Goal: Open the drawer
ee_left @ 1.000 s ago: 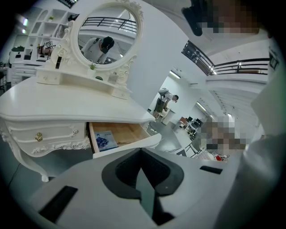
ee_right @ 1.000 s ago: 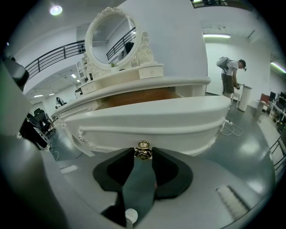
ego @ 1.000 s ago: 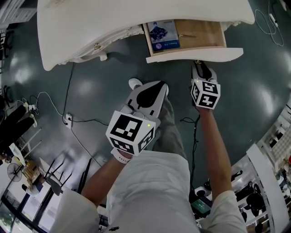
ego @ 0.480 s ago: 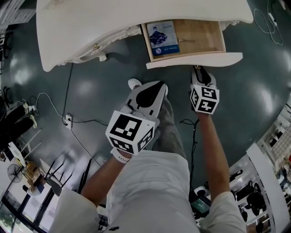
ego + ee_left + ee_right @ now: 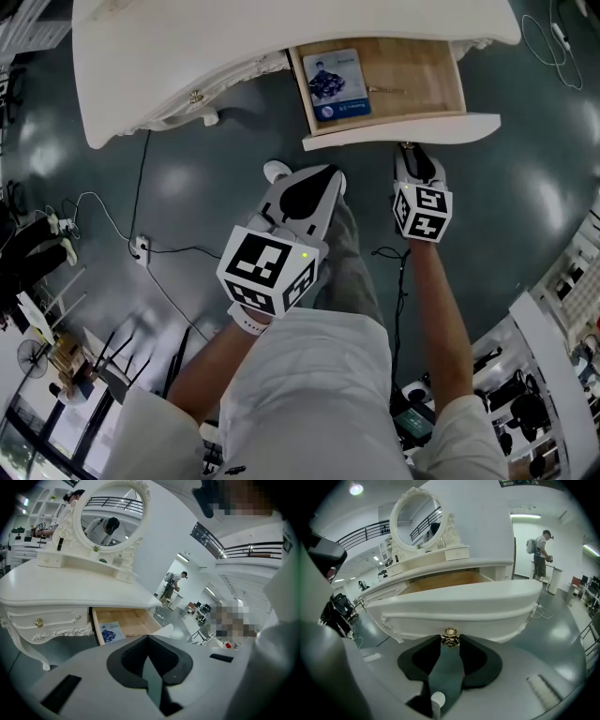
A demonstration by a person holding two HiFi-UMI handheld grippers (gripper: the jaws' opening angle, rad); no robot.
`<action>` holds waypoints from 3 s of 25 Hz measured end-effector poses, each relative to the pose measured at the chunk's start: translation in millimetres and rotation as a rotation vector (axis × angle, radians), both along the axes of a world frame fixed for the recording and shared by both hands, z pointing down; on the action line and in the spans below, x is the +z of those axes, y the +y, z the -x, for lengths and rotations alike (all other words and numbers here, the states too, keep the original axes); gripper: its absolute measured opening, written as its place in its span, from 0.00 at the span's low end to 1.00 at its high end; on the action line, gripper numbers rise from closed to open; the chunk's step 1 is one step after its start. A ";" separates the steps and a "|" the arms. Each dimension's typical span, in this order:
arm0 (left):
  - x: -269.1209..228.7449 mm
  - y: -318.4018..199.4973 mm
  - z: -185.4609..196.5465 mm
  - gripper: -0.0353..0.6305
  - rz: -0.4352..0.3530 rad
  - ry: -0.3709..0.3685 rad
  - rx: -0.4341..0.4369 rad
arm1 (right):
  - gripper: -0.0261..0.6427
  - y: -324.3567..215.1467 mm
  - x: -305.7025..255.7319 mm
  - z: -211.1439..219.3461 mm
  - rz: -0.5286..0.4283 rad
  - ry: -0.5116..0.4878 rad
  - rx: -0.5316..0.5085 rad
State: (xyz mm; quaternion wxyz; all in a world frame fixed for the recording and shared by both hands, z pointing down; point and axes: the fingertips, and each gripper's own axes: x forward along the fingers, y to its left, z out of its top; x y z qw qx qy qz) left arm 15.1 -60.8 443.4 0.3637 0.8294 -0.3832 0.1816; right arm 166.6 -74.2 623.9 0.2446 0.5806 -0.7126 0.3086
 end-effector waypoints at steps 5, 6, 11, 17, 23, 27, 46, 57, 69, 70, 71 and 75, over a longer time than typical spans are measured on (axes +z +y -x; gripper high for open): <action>1.3 0.6 0.6 0.07 -0.001 -0.002 0.000 | 0.25 4.1 2.0 -2.0 0.005 0.003 -0.004; 2.6 0.4 1.1 0.07 -0.001 -0.002 0.000 | 0.25 3.6 3.7 -2.0 0.006 0.003 -0.004; 0.6 0.2 3.7 0.07 -0.004 0.000 0.001 | 0.26 7.5 6.2 -2.6 0.013 -0.003 -0.012; -6.3 -1.4 9.1 0.07 -0.016 0.002 -0.004 | 0.28 24.6 -0.7 -6.7 0.023 0.023 -0.033; -17.0 -1.9 18.2 0.07 -0.034 0.003 -0.022 | 0.28 38.1 -19.5 -4.7 0.015 0.024 -0.065; -23.7 0.1 25.8 0.07 -0.044 0.000 -0.037 | 0.28 38.0 -39.2 1.8 -0.012 0.018 -0.099; -82.8 -4.8 57.7 0.07 -0.131 -0.003 -0.098 | 0.28 17.4 -187.5 29.5 -0.222 -0.029 -0.205; -127.0 -1.9 75.7 0.07 -0.196 0.014 -0.137 | 0.28 16.7 -266.6 42.8 -0.341 -0.045 -0.241; -177.1 10.3 84.0 0.07 -0.273 0.035 -0.148 | 0.27 16.5 -341.5 52.6 -0.468 -0.058 -0.264; -181.1 11.0 84.4 0.07 -0.282 0.036 -0.145 | 0.27 16.4 -347.2 52.6 -0.475 -0.062 -0.261; -184.3 11.6 84.7 0.07 -0.289 0.037 -0.143 | 0.27 16.5 -352.8 52.3 -0.483 -0.065 -0.256; -192.6 14.8 86.7 0.07 -0.305 0.036 -0.143 | 0.24 20.1 -372.4 45.2 -0.502 -0.100 -0.211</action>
